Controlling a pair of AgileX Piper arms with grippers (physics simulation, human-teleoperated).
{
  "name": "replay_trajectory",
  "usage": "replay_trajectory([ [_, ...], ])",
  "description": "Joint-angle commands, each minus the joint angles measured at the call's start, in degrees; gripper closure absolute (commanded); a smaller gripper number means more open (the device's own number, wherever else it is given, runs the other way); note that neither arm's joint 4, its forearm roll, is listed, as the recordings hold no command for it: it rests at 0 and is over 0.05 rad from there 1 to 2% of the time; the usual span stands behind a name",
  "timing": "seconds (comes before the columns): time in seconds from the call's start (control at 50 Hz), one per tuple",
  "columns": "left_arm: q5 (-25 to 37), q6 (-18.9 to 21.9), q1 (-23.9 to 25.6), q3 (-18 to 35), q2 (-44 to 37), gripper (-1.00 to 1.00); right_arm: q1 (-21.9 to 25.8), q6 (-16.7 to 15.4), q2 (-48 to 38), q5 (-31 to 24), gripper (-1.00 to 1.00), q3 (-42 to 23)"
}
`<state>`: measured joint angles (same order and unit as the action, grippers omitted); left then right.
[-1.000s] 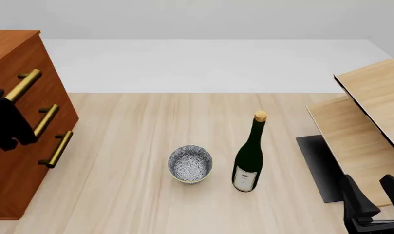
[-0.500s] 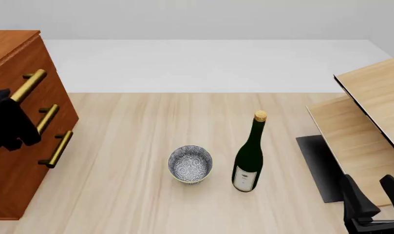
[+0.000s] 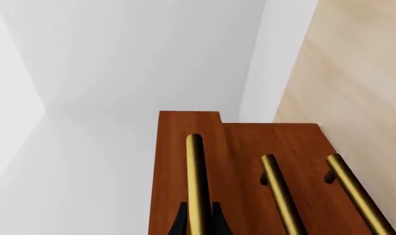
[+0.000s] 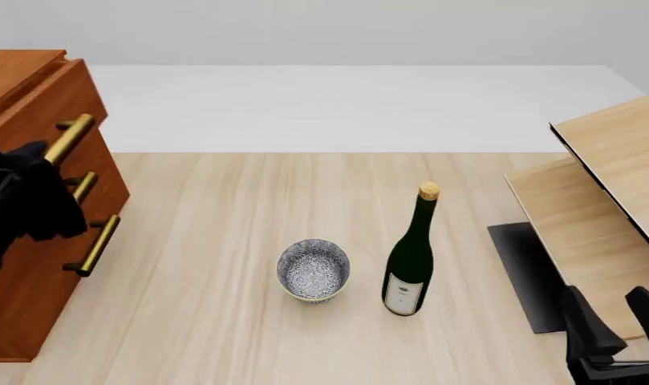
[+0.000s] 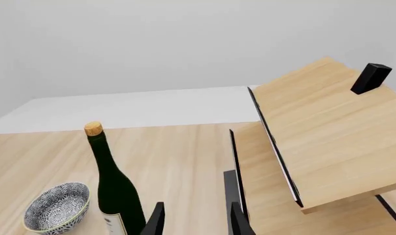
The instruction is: Close the bottom drawer of the cabinet and open the top drawer.
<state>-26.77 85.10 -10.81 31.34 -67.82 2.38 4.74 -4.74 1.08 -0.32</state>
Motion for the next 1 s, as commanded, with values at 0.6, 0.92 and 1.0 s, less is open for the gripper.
replay_trajectory([
  [0.6, -2.76, 0.96, 7.13, 3.05, -5.24, 1.00, -0.22, 0.34, -0.38, 0.23, -1.00, -0.20],
  [0.92, -1.99, 0.77, 7.66, 3.07, -4.73, 1.00, -0.26, 0.47, -0.55, 0.37, -1.00, -0.24],
  [1.0, -1.57, 0.38, 7.61, 3.34, -4.64, 1.00, -0.25, 0.50, -0.47, 0.29, -1.00, -0.26],
])
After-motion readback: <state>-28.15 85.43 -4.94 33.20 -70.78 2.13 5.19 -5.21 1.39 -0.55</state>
